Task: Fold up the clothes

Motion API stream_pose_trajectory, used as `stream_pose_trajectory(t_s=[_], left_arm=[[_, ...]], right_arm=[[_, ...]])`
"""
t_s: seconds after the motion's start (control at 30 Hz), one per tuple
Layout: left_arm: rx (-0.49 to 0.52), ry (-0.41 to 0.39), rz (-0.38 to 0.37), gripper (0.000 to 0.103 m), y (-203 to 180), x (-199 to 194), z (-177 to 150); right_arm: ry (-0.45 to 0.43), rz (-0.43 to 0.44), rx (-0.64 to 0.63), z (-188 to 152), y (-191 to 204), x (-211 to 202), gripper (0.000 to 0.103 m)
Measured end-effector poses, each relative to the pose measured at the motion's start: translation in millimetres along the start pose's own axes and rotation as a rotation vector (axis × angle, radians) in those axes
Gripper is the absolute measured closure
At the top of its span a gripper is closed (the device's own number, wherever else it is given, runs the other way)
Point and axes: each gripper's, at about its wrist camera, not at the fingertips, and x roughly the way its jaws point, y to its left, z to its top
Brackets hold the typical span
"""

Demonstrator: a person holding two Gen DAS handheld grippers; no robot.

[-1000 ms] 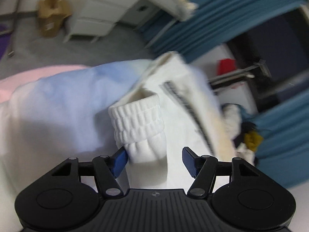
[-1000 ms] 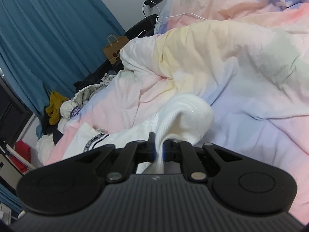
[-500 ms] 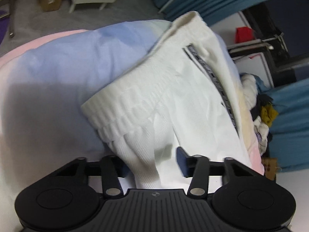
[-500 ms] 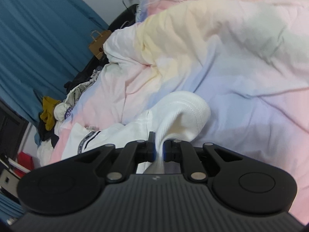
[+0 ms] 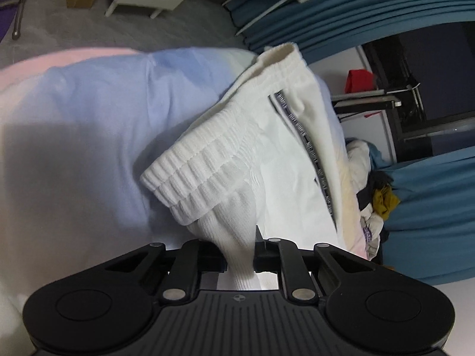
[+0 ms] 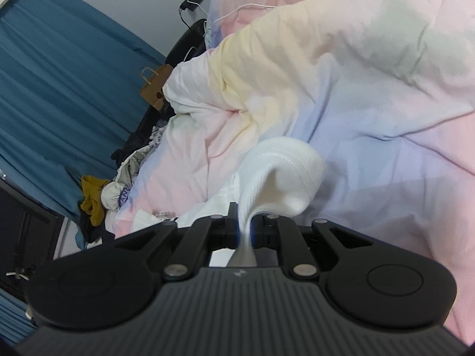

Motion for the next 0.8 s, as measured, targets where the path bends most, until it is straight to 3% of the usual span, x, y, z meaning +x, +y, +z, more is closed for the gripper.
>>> stream_pose_trajectory(t_s=[0.2,0.5,0.67,0.8], left_arm=[[-0.03,-0.029,-0.038,0.093,-11.7,-29.0,1.0],[0.008,-0.04,-0.095,0.093,-33.2,-62.4,8.7],[-0.012,-0.063,-0.134,0.093,-60.2,-53.5,36.7],[0.007,-0.076,-0.159,0.093,-100.7,-30.3,78.5]], right_arm=[[-0.016,0.04,-0.016,10.3,1.1,3.6,0.094],[-0.1,0.175,0.018,18.6,0.8,-31.6,0.094],[-0.091,0.189,-0.04,24.8,8.2,-44.0,0.094],[-0.098,0.212,-0.084,29.6,34.4,-46.4,0.094]])
